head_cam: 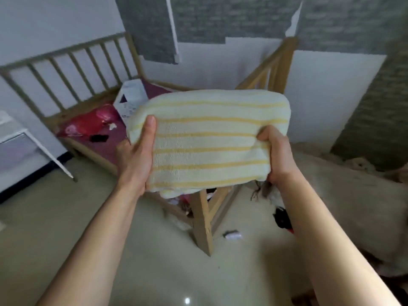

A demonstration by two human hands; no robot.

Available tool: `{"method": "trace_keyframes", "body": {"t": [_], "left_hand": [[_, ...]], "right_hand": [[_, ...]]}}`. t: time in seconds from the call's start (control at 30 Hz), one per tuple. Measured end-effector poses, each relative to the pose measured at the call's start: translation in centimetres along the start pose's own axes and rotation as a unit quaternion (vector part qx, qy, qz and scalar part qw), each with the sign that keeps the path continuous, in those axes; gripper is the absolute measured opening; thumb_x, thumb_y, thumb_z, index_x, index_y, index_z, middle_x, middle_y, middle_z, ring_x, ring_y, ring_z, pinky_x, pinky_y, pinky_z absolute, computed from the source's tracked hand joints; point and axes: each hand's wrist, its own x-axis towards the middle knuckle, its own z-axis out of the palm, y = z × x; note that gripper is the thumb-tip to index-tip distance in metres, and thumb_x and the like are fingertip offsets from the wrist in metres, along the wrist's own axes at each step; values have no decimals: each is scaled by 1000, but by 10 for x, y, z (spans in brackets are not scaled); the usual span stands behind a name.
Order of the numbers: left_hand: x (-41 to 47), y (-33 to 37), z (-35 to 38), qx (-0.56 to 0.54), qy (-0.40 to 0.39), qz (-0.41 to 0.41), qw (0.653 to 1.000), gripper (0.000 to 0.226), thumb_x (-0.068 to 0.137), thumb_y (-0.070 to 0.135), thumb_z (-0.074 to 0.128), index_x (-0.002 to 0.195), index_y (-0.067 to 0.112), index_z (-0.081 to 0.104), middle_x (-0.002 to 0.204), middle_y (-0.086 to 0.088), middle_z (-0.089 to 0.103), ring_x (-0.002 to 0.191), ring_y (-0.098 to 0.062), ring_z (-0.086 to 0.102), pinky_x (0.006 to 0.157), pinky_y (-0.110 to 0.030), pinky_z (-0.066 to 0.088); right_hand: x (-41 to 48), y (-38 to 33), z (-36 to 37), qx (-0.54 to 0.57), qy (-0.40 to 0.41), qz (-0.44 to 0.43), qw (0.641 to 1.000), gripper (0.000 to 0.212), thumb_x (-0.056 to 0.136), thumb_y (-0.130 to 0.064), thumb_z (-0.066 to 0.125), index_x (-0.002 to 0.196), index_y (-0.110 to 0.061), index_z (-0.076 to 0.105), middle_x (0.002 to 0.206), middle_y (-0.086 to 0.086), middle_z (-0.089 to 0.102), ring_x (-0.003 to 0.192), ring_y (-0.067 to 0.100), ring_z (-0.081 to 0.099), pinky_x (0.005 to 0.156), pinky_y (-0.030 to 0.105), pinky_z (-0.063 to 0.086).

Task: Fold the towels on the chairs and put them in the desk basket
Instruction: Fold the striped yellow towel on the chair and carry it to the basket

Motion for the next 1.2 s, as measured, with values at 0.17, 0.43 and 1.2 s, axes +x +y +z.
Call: {"method": "trace_keyframes", "body": {"t": [0.17,0.43,1.2], "left_hand": [[29,5,-187,15,122,12,992,44,76,71,66,92,30,74,91,12,75,88,-7,72,84,-38,60],[67,-8,-470,50,286,4,957,43,76,73,63,80,31,72,83,13,73,84,-7,69,86,-35,56],[463,-101,-856,60,441,-26,895,32,83,57,67,92,26,69,82,19,65,75,9,58,65,-15,44]], "right_hand": [[-36,23,189,-10,-123,-9,992,20,70,-21,61,89,-15,60,84,5,61,82,26,62,69,38,50],[-101,111,476,-32,-278,49,959,52,69,-29,62,118,-8,64,100,13,73,93,34,71,73,47,59],[52,341,1068,-50,-405,133,903,57,66,-37,66,117,-12,65,101,12,70,95,34,68,76,45,54]]}}
